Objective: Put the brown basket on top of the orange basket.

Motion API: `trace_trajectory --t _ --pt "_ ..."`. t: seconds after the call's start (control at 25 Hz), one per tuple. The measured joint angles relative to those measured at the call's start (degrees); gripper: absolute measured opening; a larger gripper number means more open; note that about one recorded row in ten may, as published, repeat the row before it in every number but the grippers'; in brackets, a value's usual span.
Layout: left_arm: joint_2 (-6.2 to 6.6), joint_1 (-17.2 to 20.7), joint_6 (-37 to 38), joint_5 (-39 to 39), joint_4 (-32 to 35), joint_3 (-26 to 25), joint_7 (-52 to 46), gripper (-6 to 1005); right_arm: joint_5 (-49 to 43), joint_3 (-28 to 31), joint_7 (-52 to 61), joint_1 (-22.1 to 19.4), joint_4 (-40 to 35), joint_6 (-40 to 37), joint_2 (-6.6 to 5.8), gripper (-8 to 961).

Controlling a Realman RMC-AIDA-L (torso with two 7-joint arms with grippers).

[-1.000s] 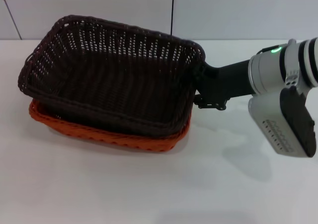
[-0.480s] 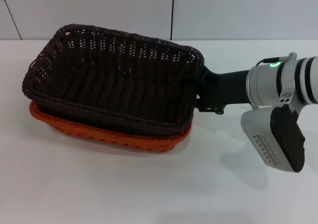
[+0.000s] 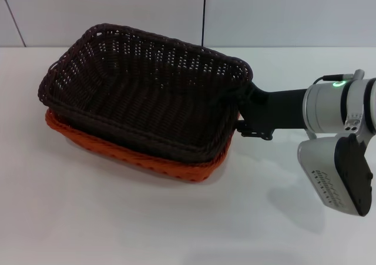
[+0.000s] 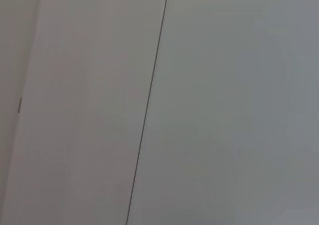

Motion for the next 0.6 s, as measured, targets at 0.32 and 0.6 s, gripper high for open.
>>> trace_trajectory --t 0.32,0.6 --pt "-0.27 -0.3 -0.1 0.0 0.7 0.3 -0.3 741 0.2 1.1 0.2 -0.8 -2.0 -0.8 -0.12 623" --pt "-0.30 -0.6 -0.3 0.0 0.7 0.3 -0.3 741 0.2 1.0 0.2 -2.8 -4.1 -2.1 -0.15 631"
